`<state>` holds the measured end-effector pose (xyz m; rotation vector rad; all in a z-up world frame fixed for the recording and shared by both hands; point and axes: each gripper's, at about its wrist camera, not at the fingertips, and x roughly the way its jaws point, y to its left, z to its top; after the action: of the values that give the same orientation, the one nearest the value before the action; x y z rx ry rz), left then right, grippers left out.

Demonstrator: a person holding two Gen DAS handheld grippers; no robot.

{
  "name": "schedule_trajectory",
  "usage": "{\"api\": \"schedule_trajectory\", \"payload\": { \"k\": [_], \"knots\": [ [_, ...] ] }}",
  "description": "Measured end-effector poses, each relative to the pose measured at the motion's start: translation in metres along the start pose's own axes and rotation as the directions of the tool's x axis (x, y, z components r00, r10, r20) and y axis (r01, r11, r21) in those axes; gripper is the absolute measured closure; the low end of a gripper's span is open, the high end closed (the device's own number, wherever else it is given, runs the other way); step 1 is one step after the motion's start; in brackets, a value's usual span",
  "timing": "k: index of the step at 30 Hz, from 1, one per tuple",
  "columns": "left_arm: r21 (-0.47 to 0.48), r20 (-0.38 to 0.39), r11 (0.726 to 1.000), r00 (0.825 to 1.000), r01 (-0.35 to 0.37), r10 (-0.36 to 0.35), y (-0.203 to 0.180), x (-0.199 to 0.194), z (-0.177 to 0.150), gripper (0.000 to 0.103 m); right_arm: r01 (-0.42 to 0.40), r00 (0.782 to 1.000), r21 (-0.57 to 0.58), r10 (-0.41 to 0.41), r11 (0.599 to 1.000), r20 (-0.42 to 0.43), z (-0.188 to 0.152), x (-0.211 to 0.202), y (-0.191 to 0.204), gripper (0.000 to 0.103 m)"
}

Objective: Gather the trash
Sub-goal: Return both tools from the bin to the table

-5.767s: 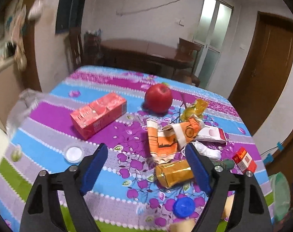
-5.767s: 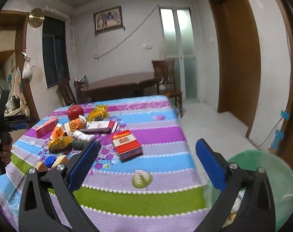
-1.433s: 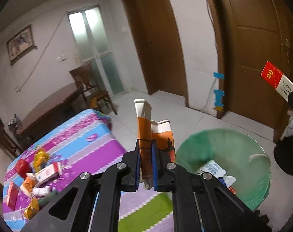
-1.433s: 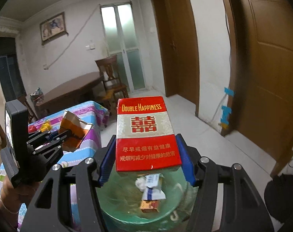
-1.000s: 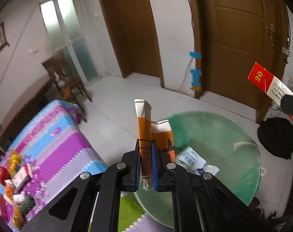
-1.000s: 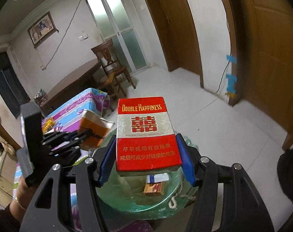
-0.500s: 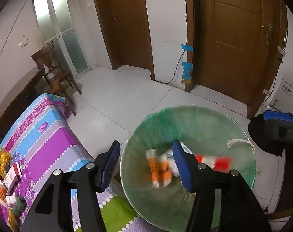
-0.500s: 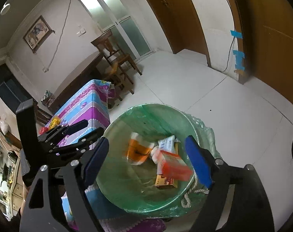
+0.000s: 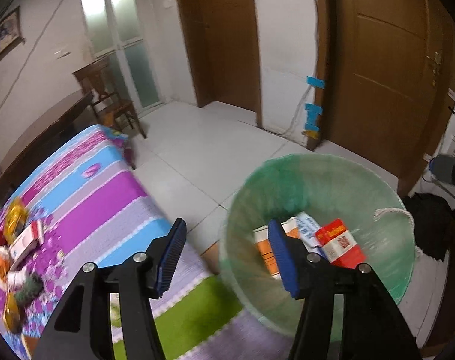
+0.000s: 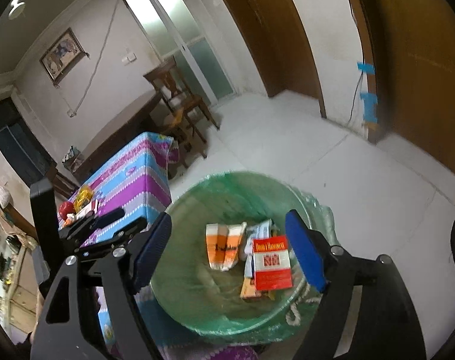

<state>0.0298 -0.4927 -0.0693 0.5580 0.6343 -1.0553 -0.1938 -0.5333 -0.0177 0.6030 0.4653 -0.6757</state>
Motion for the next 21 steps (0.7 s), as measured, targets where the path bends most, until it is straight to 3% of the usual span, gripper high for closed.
{"api": "schedule_trajectory", "payload": {
  "k": [7, 13, 16, 21],
  "knots": [
    [-0.137, 0.033, 0.986, 0.995, -0.091, 0.096, 0.061, -0.026, -0.025, 0.038, 0.000, 0.983, -0.113, 0.020, 0.994, 0.181, -0.015, -0.002, 0.049, 0.026],
    [-0.219, 0.066, 0.964, 0.983, -0.152, 0.169, 0.114, -0.059, -0.040, 0.033, -0.011, 0.923, -0.207, 0.090, 0.978, 0.374, -0.038, -0.010, 0.095, 0.014],
    [-0.251, 0.091, 0.953, 0.976, -0.168, 0.196, 0.137, -0.082, -0.052, 0.030, -0.020, 0.911, -0.247, 0.119, 0.969, 0.394, -0.046, -0.004, 0.114, 0.010],
    [-0.283, 0.115, 0.939, 0.965, -0.195, 0.235, 0.182, -0.121, -0.069, 0.027, -0.067, 0.932, -0.297, 0.166, 0.953, 0.323, -0.050, 0.021, 0.140, 0.010]
  ]
}}
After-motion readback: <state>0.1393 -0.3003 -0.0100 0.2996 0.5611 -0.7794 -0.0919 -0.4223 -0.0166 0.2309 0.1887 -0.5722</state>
